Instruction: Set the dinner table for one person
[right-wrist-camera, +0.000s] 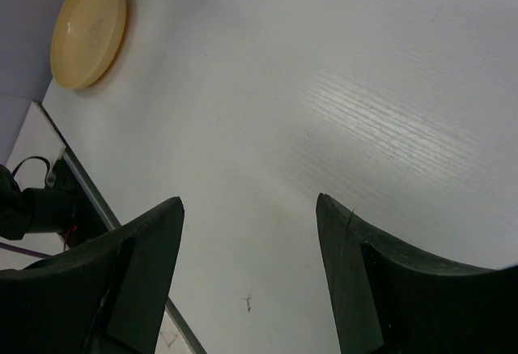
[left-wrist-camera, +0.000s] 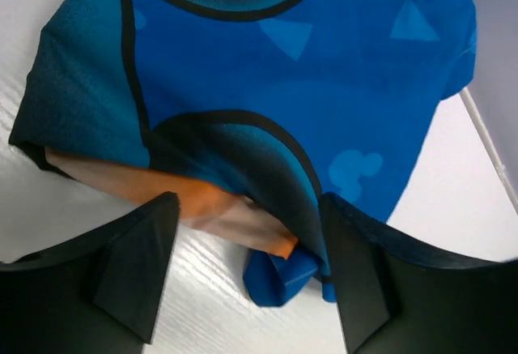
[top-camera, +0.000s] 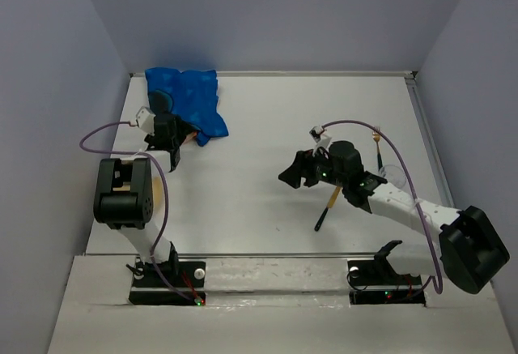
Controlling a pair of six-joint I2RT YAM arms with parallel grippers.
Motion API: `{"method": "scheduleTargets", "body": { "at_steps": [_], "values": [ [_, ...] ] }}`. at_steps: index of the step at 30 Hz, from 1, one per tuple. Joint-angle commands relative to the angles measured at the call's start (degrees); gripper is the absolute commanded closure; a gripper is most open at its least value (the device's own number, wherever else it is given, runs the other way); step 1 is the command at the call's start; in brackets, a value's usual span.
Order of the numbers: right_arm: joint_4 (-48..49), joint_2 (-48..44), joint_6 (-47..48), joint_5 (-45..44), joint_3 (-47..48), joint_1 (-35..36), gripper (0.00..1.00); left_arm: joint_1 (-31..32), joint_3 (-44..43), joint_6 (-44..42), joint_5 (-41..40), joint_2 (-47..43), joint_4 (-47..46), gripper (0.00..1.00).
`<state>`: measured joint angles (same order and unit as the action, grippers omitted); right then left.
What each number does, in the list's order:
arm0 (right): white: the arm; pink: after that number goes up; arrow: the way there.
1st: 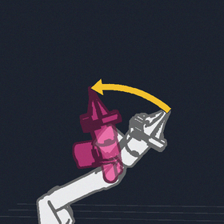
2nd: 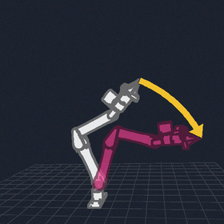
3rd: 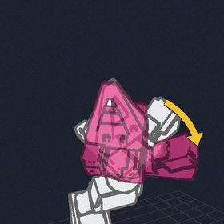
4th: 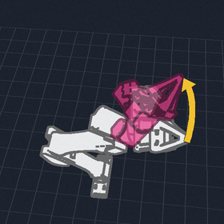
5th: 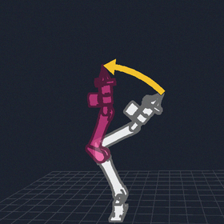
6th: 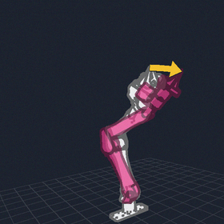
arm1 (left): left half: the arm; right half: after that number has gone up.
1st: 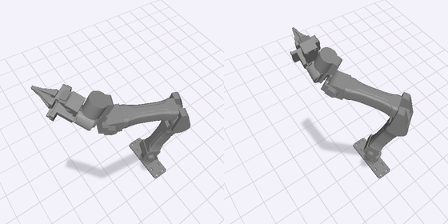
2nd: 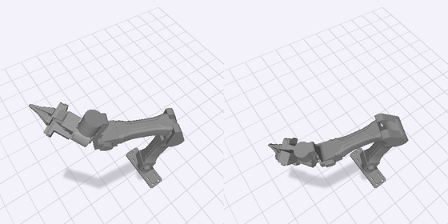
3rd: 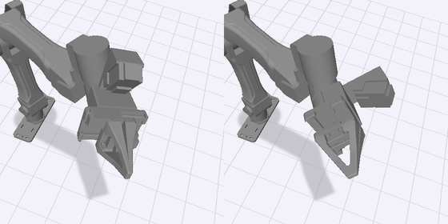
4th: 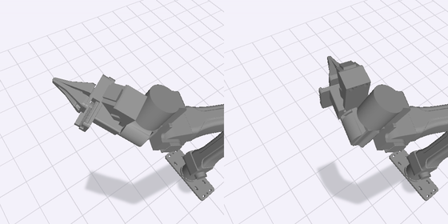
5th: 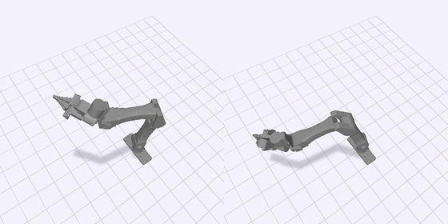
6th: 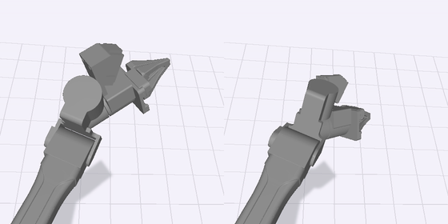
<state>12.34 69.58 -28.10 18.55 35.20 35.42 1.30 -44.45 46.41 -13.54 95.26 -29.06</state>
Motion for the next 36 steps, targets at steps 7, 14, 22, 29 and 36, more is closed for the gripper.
{"method": "scheduleTargets", "body": {
  "at_steps": [7, 14, 22, 29, 36],
  "values": [
    [4.8, 2.22, -0.91, 0.26, 2.59, 2.02, 0.28, -0.86, -3.19, -0.27, 1.67, 4.67, -7.85, 0.67],
    [5.33, 5.47, -1.17, -0.35, 4.7, 3.25, 0.28, -2.53, -6.35, -2.38, 3.78, 5.72, -8.55, 1.0],
    [5.33, 8.55, -1.0, -0.79, 8.3, 3.78, 0.27, -2.53, -5.03, -1.51, 5.01, 7.11, -8.83, 0.01],
    [4.71, 9.16, -0.56, -1.93, 9.09, 4.31, 0.27, -2.62, -8.02, 0.25, 6.86, 10.99, -5.92, 0.01],
    [4.19, 11.36, -0.56, -1.76, 10.68, 4.31, 0.27, -2.62, -10.75, -0.71, 6.25, 13.19, -6.89, 0.58]
  ]
}}
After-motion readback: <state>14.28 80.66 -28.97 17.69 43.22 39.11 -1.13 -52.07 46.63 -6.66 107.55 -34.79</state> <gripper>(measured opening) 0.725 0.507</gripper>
